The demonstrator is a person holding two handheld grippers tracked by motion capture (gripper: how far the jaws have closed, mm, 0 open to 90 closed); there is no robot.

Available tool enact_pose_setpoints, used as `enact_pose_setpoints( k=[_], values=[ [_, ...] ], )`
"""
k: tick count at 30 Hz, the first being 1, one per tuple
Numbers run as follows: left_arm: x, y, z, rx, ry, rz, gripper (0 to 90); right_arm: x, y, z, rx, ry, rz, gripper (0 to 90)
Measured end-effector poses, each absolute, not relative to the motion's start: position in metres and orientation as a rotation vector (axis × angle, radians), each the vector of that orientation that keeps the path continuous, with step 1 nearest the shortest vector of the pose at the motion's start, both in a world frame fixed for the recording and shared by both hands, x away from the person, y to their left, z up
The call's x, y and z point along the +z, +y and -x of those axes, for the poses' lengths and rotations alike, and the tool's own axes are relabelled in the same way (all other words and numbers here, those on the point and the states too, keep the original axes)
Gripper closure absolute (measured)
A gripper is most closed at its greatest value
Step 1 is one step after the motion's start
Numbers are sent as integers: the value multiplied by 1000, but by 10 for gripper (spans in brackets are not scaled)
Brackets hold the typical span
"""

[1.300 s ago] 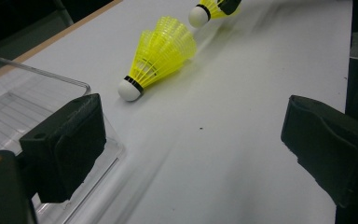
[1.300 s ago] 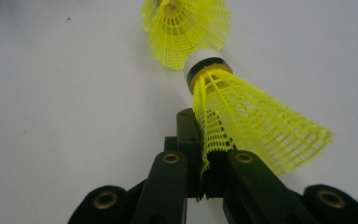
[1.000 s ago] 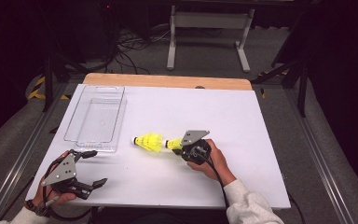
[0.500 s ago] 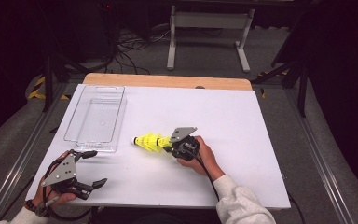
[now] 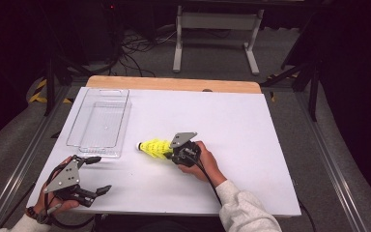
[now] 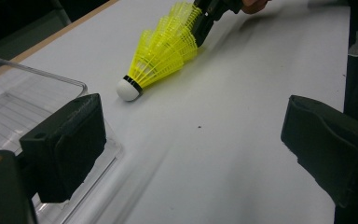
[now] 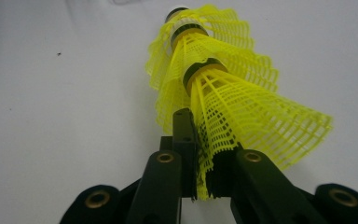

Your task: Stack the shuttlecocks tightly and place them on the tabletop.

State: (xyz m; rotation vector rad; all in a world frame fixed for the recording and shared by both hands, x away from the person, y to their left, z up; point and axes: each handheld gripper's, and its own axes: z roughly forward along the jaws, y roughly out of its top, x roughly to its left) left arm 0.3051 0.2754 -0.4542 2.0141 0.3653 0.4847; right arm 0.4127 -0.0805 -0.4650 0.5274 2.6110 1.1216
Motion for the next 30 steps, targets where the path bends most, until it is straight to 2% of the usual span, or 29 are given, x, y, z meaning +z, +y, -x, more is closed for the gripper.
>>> enact_pose_setpoints(
  k=[6, 11, 14, 23, 30],
  values=[
    [-454, 276, -305, 486, 362, -2014, 74, -468, -81, -414, 1107, 2626, -541, 768],
    [-453, 276, -304, 490, 359, -2013, 73, -464, -88, -410, 1091, 2643, -549, 601],
    [-453, 277, -305, 487, 361, -2008, 72, -458, -99, -404, 1101, 2629, -566, 553],
    [-453, 276, -304, 495, 361, -2008, 71, -452, -119, -390, 1122, 2562, -585, 555],
    [-453, 276, -303, 493, 358, -2006, 71, -454, -116, -392, 1130, 2559, -588, 643]
  ],
)
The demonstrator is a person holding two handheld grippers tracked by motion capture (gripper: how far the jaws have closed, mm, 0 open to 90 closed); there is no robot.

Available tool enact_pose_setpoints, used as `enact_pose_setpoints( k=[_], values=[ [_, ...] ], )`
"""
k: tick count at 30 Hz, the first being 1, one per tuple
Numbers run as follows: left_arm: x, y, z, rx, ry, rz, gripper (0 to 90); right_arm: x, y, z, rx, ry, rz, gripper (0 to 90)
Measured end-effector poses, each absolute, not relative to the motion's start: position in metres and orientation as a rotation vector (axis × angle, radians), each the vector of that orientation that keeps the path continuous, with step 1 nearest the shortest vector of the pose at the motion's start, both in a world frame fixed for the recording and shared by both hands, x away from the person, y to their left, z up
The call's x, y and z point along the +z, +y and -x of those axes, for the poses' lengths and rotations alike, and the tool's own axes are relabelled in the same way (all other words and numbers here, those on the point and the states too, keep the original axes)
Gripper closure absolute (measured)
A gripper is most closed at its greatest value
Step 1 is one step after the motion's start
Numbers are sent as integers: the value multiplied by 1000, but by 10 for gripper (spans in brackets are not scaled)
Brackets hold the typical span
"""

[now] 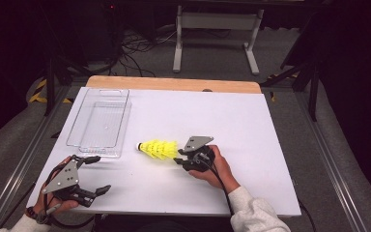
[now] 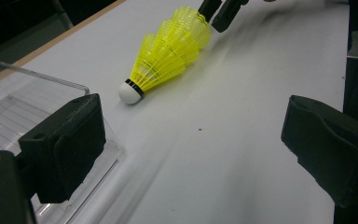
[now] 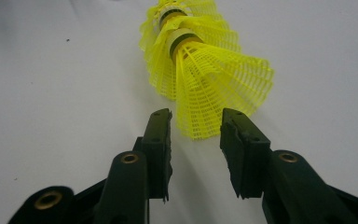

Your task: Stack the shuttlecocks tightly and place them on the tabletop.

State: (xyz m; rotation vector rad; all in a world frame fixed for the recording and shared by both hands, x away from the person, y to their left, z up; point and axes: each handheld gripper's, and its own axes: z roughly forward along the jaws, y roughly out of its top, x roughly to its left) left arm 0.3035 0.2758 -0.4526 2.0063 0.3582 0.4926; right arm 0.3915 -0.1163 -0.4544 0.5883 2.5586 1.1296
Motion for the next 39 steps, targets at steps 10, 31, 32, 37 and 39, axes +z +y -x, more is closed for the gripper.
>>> enact_pose_setpoints(
  k=[10, 31, 32, 37, 39],
  values=[
    [-454, 276, -305, 489, 361, -2012, 72, -462, -102, -390, 1092, 2573, -570, 895],
    [-453, 275, -304, 491, 351, -2017, 73, -461, -86, -388, 1141, 2536, -515, 900],
    [-453, 275, -304, 491, 350, -2016, 73, -462, -87, -388, 1139, 2538, -519, 899],
    [-453, 275, -304, 491, 348, -2017, 73, -465, -88, -390, 1147, 2556, -528, 765],
    [-453, 275, -304, 490, 348, -2016, 73, -466, -88, -391, 1138, 2555, -540, 712]
  ],
)
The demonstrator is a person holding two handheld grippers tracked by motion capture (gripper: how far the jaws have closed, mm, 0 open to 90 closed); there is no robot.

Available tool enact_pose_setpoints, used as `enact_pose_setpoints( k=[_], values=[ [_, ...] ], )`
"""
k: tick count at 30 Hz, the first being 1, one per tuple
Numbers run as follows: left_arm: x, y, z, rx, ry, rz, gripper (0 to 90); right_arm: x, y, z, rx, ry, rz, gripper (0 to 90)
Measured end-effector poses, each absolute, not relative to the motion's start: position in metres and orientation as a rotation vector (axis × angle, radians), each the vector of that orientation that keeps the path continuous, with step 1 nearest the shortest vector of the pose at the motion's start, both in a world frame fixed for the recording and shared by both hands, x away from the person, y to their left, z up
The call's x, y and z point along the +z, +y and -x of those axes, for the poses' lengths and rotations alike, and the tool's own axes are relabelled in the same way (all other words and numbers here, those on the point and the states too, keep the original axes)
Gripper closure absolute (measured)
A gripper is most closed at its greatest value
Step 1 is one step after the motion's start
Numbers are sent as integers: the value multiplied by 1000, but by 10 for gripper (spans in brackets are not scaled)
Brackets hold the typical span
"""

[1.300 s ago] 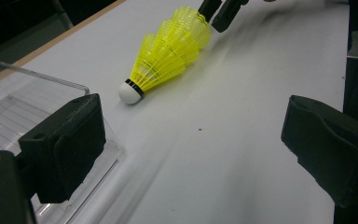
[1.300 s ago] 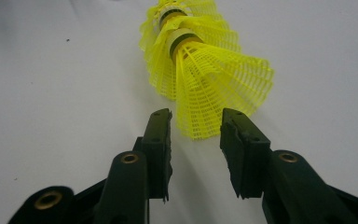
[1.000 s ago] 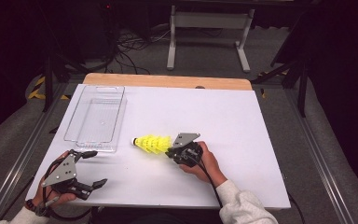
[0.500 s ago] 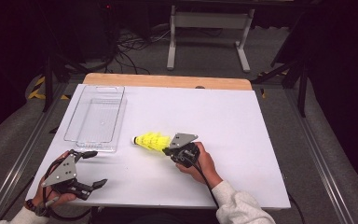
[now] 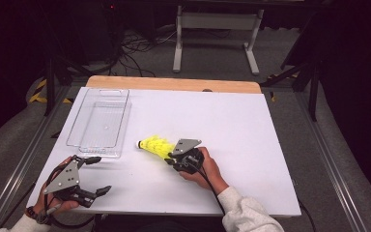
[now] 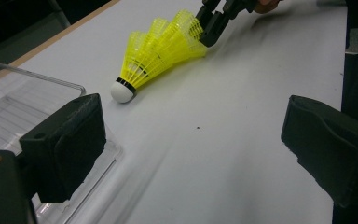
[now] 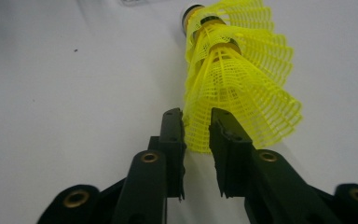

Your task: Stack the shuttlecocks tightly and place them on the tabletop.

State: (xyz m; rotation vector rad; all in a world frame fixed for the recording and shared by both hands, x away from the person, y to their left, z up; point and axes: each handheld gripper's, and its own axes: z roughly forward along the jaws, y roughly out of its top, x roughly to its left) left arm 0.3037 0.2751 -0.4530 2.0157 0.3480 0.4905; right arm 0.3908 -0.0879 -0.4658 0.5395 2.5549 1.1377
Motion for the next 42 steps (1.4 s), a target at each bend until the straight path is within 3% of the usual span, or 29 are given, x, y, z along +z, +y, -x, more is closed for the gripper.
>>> enact_pose_setpoints(
  k=[2, 13, 23, 34, 42],
  values=[
    [-453, 275, -304, 491, 348, -2016, 73, -467, -88, -392, 1140, 2558, -558, 634],
    [-453, 274, -304, 490, 345, -2018, 73, -473, -79, -392, 1133, 2569, -600, 472],
    [-454, 274, -304, 485, 346, -2018, 74, -475, -63, -402, 1153, 2525, -650, 421],
    [-454, 274, -305, 477, 348, -2019, 76, -478, -47, -409, 1182, 2479, -738, 480],
    [-455, 273, -306, 471, 352, -2022, 77, -477, -41, -411, 1153, 2389, -836, 676]
  ],
)
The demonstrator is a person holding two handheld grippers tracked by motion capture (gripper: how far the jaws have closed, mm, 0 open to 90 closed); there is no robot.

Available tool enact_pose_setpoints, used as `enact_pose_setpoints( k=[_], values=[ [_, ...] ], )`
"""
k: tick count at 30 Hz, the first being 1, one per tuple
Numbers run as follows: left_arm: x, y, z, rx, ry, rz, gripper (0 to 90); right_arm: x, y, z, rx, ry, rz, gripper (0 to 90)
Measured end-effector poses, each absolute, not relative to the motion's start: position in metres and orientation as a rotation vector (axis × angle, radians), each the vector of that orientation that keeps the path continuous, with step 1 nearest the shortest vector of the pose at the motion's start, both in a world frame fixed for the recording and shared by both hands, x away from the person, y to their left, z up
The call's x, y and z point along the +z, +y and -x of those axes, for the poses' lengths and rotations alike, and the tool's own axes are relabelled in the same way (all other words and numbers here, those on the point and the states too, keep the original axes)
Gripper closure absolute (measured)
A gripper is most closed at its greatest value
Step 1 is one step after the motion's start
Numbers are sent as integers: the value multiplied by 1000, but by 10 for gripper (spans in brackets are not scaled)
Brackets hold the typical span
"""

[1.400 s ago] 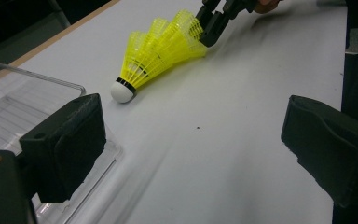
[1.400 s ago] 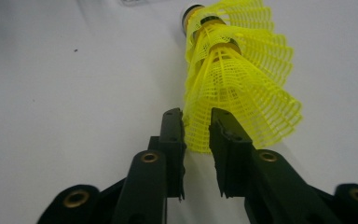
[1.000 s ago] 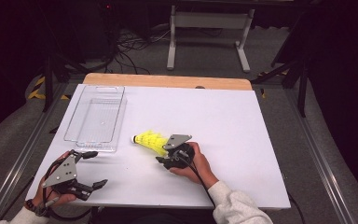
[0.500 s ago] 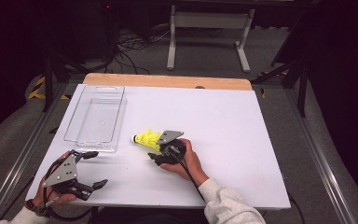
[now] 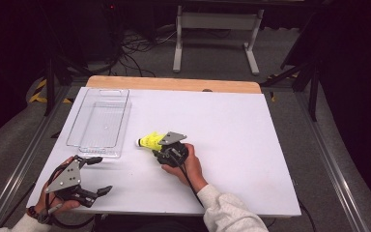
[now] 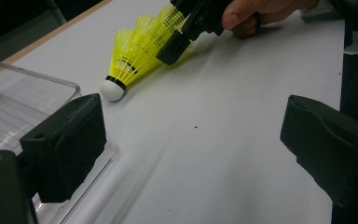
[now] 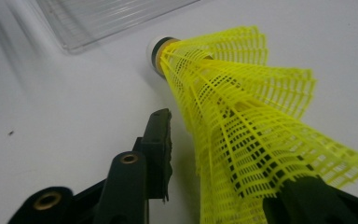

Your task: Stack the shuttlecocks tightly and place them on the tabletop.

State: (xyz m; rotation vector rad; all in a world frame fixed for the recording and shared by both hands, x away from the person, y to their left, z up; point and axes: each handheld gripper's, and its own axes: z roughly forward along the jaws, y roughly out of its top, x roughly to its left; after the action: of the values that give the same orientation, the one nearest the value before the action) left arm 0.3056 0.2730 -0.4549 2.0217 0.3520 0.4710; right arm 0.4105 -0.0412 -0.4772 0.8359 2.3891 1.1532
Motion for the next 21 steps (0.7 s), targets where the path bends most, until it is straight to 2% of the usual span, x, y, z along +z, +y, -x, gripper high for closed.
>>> enact_pose_setpoints(
  k=[6, 10, 21],
  values=[
    [-455, 274, -306, 472, 353, -2021, 81, -477, -37, -411, 1143, 2343, -854, 800],
    [-455, 274, -306, 471, 353, -2022, 81, -477, -36, -411, 1108, 2340, -837, 851],
    [-455, 274, -306, 472, 356, -2017, 81, -474, -36, -408, 1106, 2342, -794, 877]
  ],
)
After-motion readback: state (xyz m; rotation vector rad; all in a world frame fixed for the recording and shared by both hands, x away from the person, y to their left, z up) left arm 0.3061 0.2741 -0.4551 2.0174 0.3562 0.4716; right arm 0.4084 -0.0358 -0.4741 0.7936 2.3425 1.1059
